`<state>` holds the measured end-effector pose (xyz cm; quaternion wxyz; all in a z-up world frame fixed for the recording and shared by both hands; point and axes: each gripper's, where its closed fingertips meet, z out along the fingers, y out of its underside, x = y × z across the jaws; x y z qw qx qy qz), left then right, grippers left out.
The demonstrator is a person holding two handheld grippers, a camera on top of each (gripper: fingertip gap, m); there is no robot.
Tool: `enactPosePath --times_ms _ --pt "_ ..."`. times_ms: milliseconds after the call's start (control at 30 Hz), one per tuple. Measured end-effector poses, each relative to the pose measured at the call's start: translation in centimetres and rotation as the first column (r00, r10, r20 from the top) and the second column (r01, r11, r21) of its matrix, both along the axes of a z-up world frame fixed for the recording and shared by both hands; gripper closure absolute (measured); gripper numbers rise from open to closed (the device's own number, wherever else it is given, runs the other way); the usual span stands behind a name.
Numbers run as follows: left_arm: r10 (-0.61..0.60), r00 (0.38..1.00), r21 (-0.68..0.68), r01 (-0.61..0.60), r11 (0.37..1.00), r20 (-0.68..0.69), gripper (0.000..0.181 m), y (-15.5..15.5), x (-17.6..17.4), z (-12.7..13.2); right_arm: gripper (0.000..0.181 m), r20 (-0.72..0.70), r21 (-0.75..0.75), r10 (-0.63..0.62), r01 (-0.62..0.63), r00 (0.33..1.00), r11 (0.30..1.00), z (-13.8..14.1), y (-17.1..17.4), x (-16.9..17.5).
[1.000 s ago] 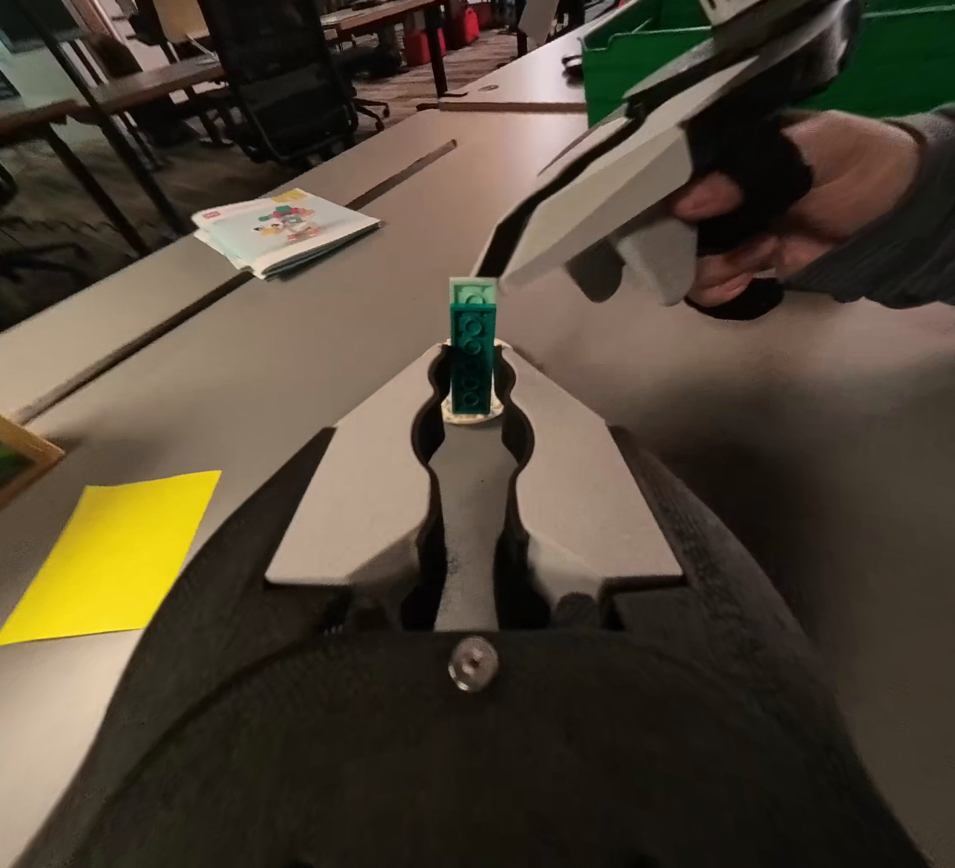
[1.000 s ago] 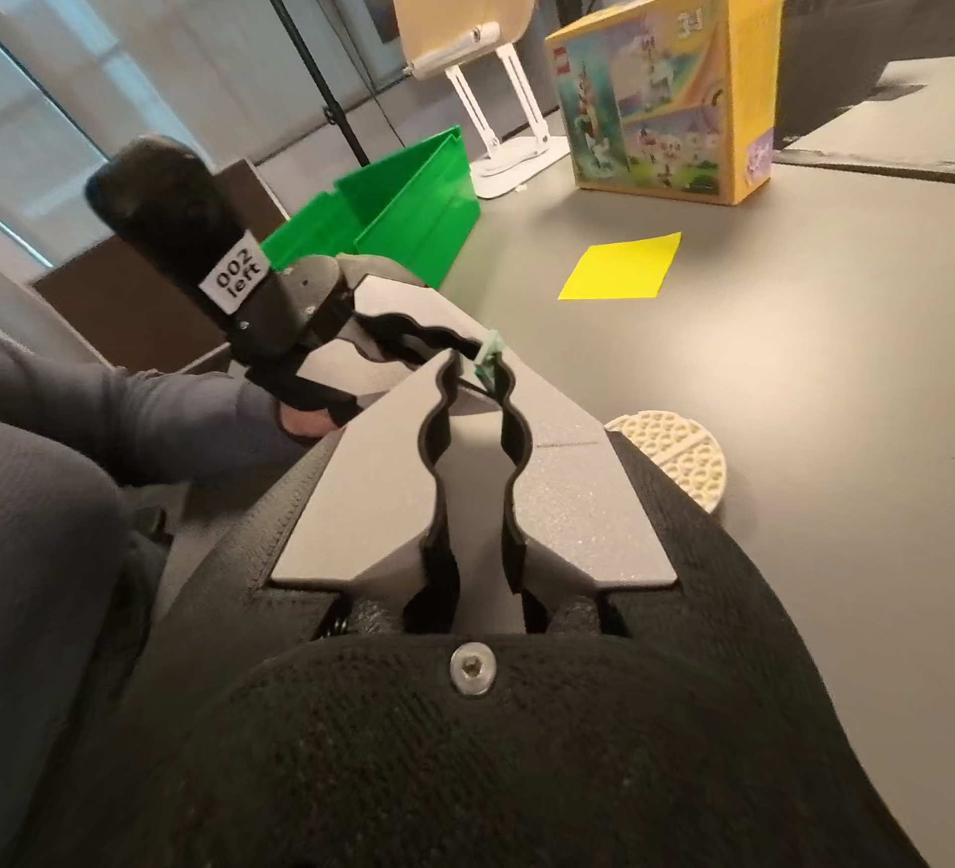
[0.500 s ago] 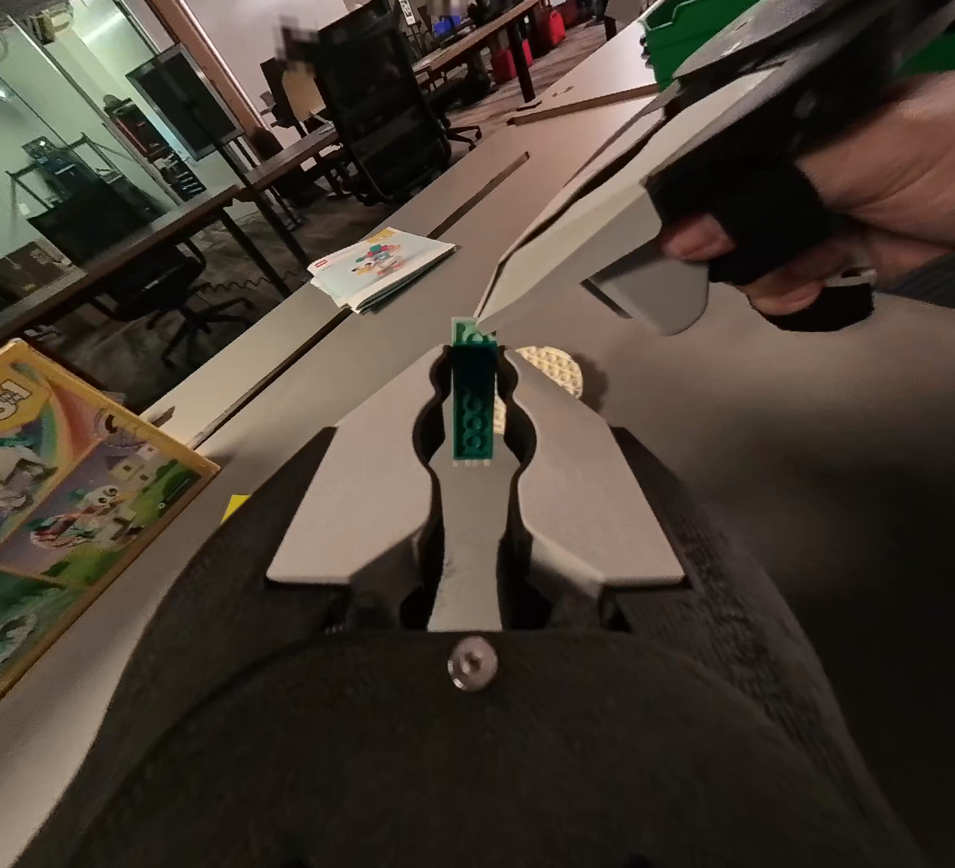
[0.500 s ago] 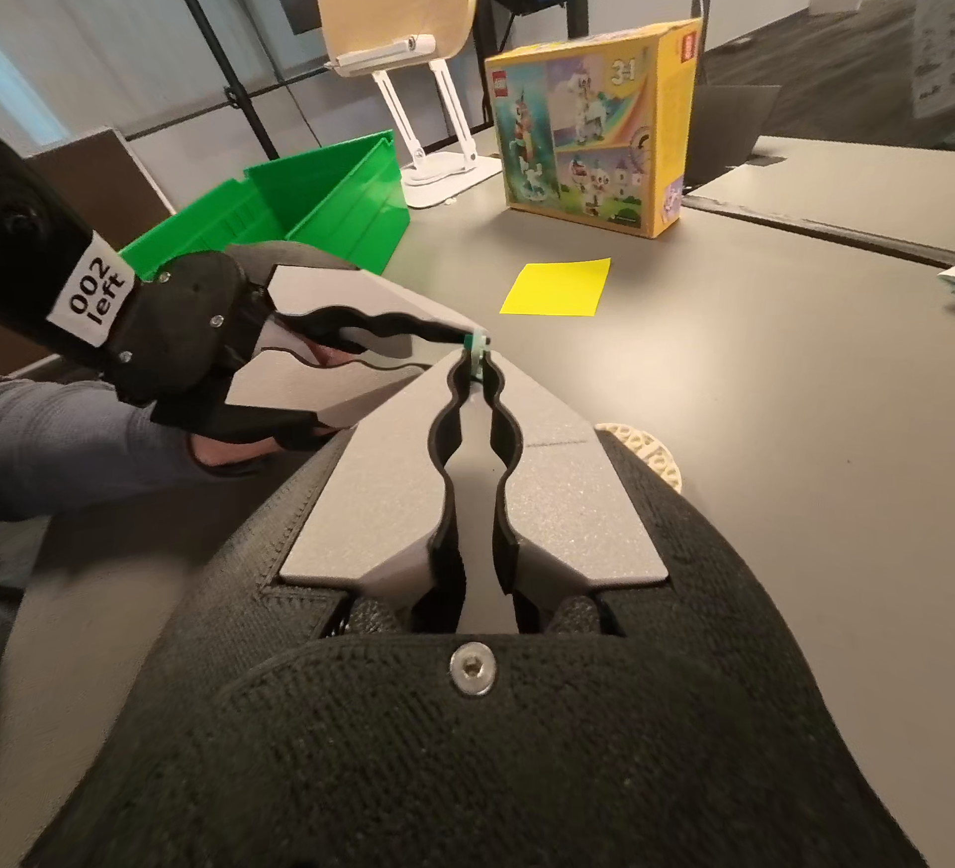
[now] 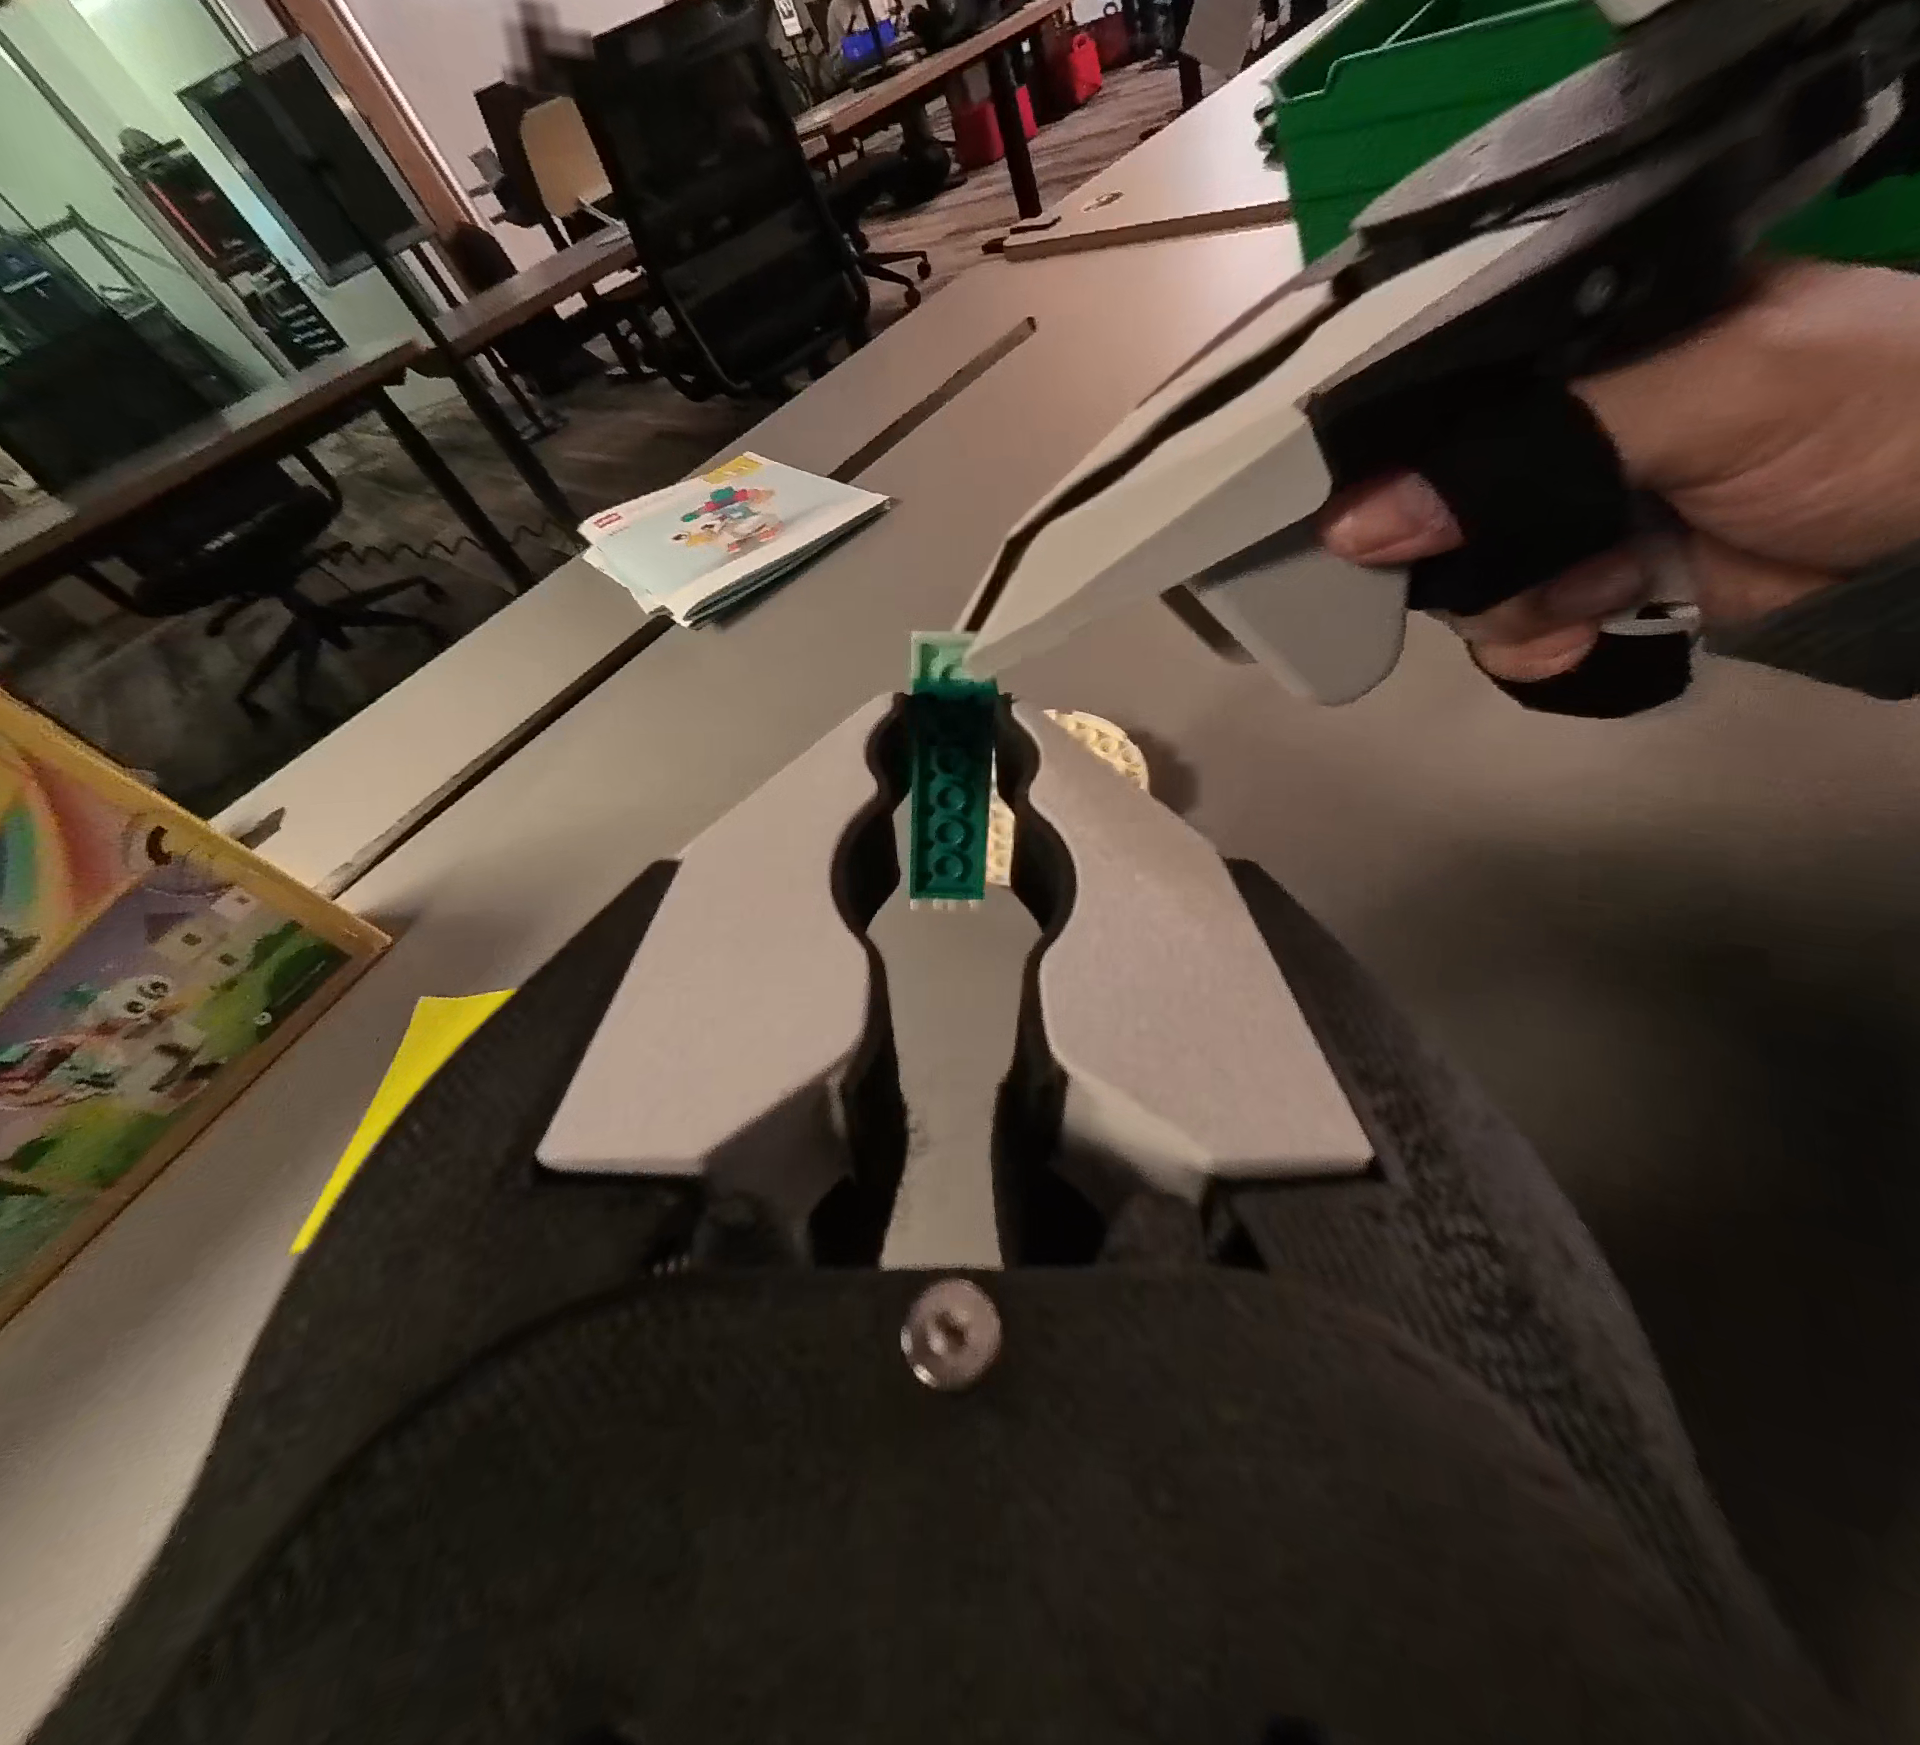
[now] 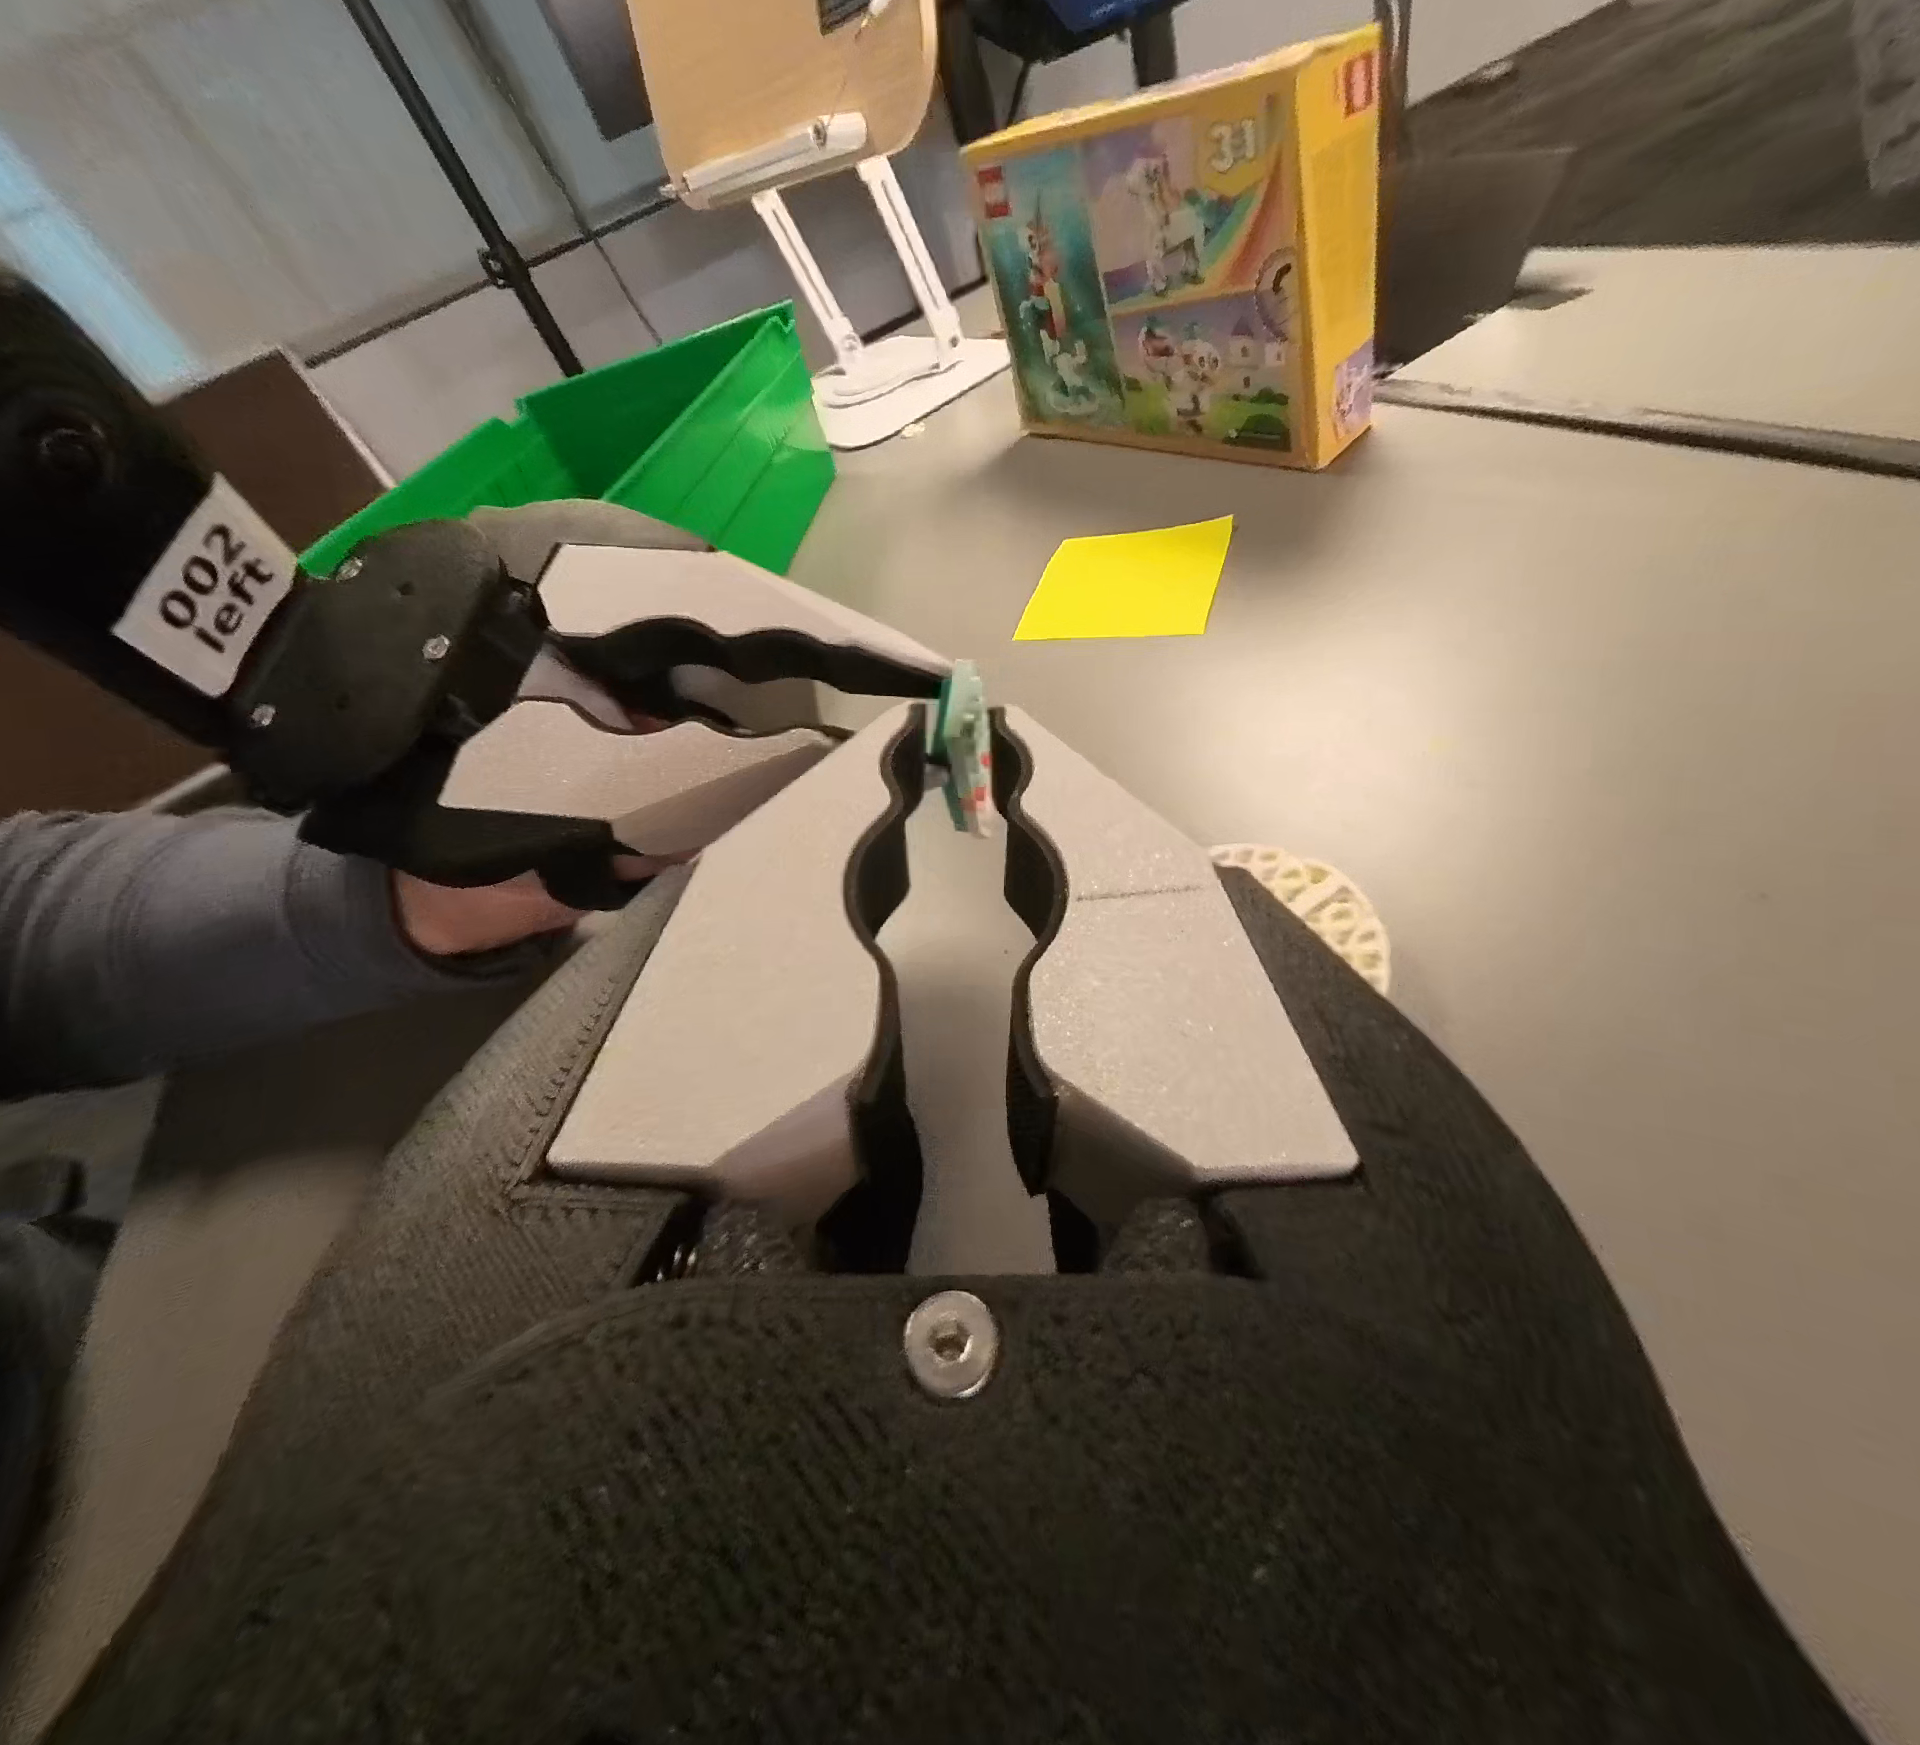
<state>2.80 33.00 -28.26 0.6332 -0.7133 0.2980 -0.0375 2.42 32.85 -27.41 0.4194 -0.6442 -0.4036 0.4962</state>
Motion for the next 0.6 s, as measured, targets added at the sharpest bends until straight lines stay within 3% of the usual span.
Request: enactPosePath --times_ms 100,267,600 --pt "-0.002 0.999 0.006 0.002 1.0 -0.032 0.167 -0.02 0.26 -0.21 0.177 -0.022 -0.057 0.012 -0.013 1.0 0.998 -0.25 -0.05 -0.14" --pt "-0.018 0.999 0.041 0.02 0.999 -0.044 0.168 -0.21 0.3 0.42 0.178 -0.029 -0.003 0.007 -0.007 1.0 1.0 0.31 -0.16 -0.04" --pt "-0.027 0.996 0.067 0.033 0.997 -0.09 0.169 -0.78 0.35 0.55 0.178 -0.049 -0.053 0.051 -0.053 0.998 0.997 0.18 -0.34 0.09"
